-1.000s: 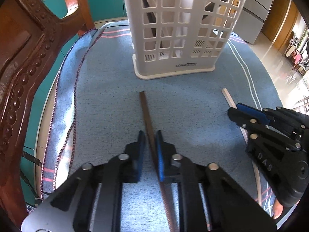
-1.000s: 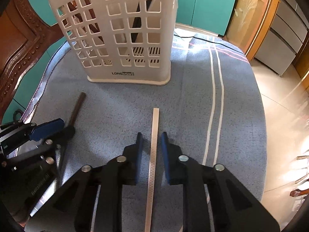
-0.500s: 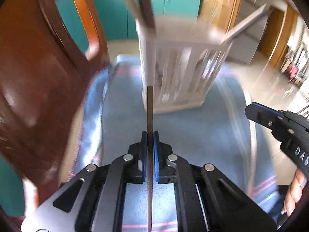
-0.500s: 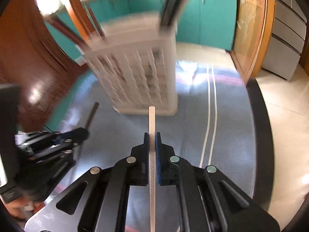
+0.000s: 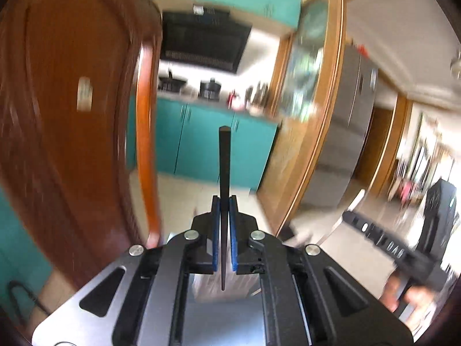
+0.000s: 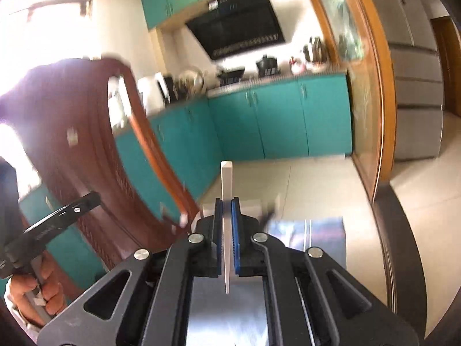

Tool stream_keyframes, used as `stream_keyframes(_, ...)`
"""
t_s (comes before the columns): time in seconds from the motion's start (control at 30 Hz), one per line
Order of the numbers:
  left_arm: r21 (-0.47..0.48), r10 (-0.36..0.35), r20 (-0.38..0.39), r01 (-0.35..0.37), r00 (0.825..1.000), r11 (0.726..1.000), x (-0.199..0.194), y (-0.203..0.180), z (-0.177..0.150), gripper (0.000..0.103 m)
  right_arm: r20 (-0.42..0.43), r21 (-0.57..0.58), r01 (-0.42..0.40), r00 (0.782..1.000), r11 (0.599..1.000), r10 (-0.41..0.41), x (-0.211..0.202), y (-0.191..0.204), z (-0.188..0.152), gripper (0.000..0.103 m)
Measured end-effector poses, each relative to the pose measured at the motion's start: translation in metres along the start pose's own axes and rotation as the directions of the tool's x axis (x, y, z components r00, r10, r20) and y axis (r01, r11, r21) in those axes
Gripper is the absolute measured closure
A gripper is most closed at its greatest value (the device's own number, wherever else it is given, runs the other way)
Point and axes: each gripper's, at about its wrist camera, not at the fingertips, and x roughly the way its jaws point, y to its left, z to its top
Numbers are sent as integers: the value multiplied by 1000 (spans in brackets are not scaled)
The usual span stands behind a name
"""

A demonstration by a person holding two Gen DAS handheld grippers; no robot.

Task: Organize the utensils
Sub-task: 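Lift both chopsticks into the white holder and open both grippers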

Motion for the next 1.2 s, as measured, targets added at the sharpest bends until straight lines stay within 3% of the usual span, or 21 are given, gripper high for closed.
stream_keyframes(0.17, -47, 35, 115, -30, 993, 998, 33, 5, 13, 96, 149, 53, 54, 987, 997, -61, 4, 1, 22, 96)
stream_keyframes(0.3, -43, 58, 12, -57, 998, 997, 94, 2, -11, 96, 117, 51, 134, 983, 990, -139, 46, -9, 4, 96)
stream_keyframes(0.5, -12, 117, -115, -119, 986, 993, 153, 2, -46, 96, 22, -7, 144, 989, 990, -144, 86, -9, -32, 97)
stream_keyframes(0.73, 25, 151, -151, -149, 977, 989, 170, 2, -64, 96, 3, -48, 145, 989, 988, -145, 94, 1, -48, 97)
stream_keyframes(0.97, 69, 184, -146, -175, 972, 982, 153, 4, -74, 95, 18, -107, 165, 986, 980, -164, 93, 7, -59, 95)
stream_keyframes(1.03, 75, 182, -145, -173, 972, 982, 151, 2, -76, 95, 29, -107, 181, 983, 978, -179, 91, 5, -62, 77)
stream_keyframes(1.13, 80, 181, -136, -171, 974, 982, 140, 3, -78, 92, 50, -92, 168, 985, 982, -164, 80, 1, -62, 69)
stream_keyframes(1.2, 85, 182, -115, -173, 977, 981, 127, 3, -80, 78, 78, -92, 159, 985, 983, -152, 68, 0, -61, 65)
